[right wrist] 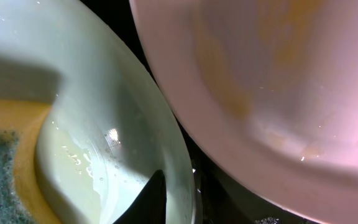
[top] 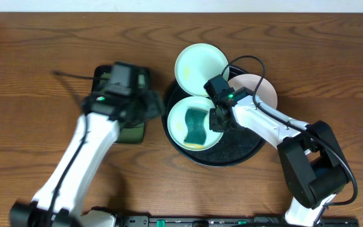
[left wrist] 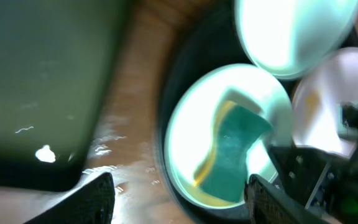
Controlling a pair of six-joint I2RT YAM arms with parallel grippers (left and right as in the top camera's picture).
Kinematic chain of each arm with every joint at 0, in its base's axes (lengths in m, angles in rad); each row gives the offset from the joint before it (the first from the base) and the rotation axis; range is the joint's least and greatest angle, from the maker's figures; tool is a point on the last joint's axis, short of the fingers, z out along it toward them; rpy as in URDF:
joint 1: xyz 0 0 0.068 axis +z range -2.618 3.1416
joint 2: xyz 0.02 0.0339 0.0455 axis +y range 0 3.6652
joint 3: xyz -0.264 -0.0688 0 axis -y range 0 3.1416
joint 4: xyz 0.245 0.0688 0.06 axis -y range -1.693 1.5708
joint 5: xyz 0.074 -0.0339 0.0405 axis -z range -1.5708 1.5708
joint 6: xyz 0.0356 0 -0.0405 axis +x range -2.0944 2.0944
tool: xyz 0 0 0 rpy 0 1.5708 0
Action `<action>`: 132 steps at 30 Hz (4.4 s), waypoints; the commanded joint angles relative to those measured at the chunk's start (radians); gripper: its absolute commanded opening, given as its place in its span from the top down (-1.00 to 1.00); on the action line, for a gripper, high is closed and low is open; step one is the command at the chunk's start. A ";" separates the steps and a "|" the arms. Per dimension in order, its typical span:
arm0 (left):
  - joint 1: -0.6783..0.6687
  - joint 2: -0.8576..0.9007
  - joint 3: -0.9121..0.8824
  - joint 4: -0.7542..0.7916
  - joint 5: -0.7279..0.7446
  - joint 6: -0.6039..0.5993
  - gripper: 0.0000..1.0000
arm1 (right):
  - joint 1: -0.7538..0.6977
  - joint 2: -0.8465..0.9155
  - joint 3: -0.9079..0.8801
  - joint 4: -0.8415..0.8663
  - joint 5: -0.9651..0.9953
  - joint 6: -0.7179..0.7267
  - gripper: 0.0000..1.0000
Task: Clean dirty plates on tray and stack at the side
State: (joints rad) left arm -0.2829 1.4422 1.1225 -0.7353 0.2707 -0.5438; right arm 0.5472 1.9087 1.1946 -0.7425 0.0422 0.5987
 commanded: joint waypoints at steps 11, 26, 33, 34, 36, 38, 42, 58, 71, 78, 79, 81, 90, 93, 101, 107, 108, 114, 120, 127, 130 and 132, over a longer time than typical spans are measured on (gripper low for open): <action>-0.212 0.351 -0.006 0.163 0.077 0.110 -0.35 | 0.000 0.008 0.013 -0.008 0.009 -0.005 0.60; -0.280 0.363 -0.006 0.218 0.013 0.103 -0.33 | 0.000 0.008 0.013 -0.006 0.009 -0.005 0.60; -0.307 0.373 -0.006 0.230 -0.100 0.025 -0.22 | 0.000 0.008 0.013 -0.007 0.009 -0.005 0.61; -0.312 0.376 -0.006 0.233 -0.100 0.022 -0.22 | 0.000 0.008 0.013 -0.008 0.009 -0.005 0.61; -0.320 0.380 -0.006 0.233 -0.100 0.018 -0.17 | 0.000 0.008 0.013 -0.009 0.008 -0.005 0.61; -0.329 0.383 -0.006 0.236 -0.100 0.014 -0.11 | 0.000 0.008 0.013 -0.008 0.005 -0.012 0.61; -0.345 0.390 -0.006 0.245 -0.100 0.014 -0.11 | 0.000 0.008 0.013 -0.007 0.005 -0.012 0.61; -0.343 0.426 -0.005 0.144 -0.500 -0.089 0.84 | 0.000 0.008 0.013 -0.018 0.006 -0.017 0.70; -0.296 0.268 0.022 0.188 -0.592 -0.091 0.85 | 0.000 0.008 0.013 -0.024 0.006 -0.020 0.74; -0.300 0.302 0.002 0.359 -0.161 -0.122 0.85 | 0.000 0.008 0.013 -0.020 0.005 -0.020 0.73; -0.302 0.317 -0.001 0.374 -0.142 -0.139 0.85 | 0.000 0.008 0.013 -0.021 0.005 -0.020 0.74; -0.304 0.357 -0.001 0.389 -0.139 -0.161 0.85 | 0.000 0.008 0.013 -0.021 0.005 -0.020 0.74; -0.296 0.454 -0.001 0.350 -0.430 -0.161 0.85 | 0.000 0.008 0.013 -0.039 0.006 -0.020 0.78; -0.296 0.452 0.000 0.293 -0.601 -0.161 0.85 | 0.000 0.008 0.013 -0.039 0.005 -0.020 0.81; -0.296 0.410 0.021 0.187 -0.798 -0.161 0.85 | 0.001 0.008 0.013 -0.037 0.006 -0.020 0.84; -0.296 0.276 0.021 0.189 -0.756 -0.173 0.85 | 0.000 0.008 0.013 -0.037 0.006 -0.020 0.84; -0.296 0.253 0.021 0.196 -0.699 -0.173 0.85 | 0.000 0.008 0.013 -0.037 0.006 -0.020 0.84; -0.297 0.252 0.008 0.293 -0.294 -0.173 0.85 | 0.000 0.008 0.013 -0.032 0.005 -0.020 0.84; -0.300 0.374 -0.006 0.349 -0.123 -0.172 0.85 | 0.000 0.008 0.013 -0.035 0.005 -0.020 0.84; -0.276 0.448 -0.005 0.265 -0.394 -0.173 0.85 | 0.002 0.008 0.013 -0.047 0.002 -0.020 0.97; -0.260 0.428 -0.005 0.225 -0.505 -0.173 0.85 | 0.002 0.008 0.013 -0.050 0.002 -0.021 0.97; -0.249 0.405 -0.005 0.197 -0.575 -0.173 0.85 | 0.002 0.008 0.013 -0.050 0.002 -0.028 0.97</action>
State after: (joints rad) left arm -0.5762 1.8637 1.1389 -0.4786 -0.0517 -0.7109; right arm 0.5426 1.9083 1.2148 -0.7738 0.0071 0.5930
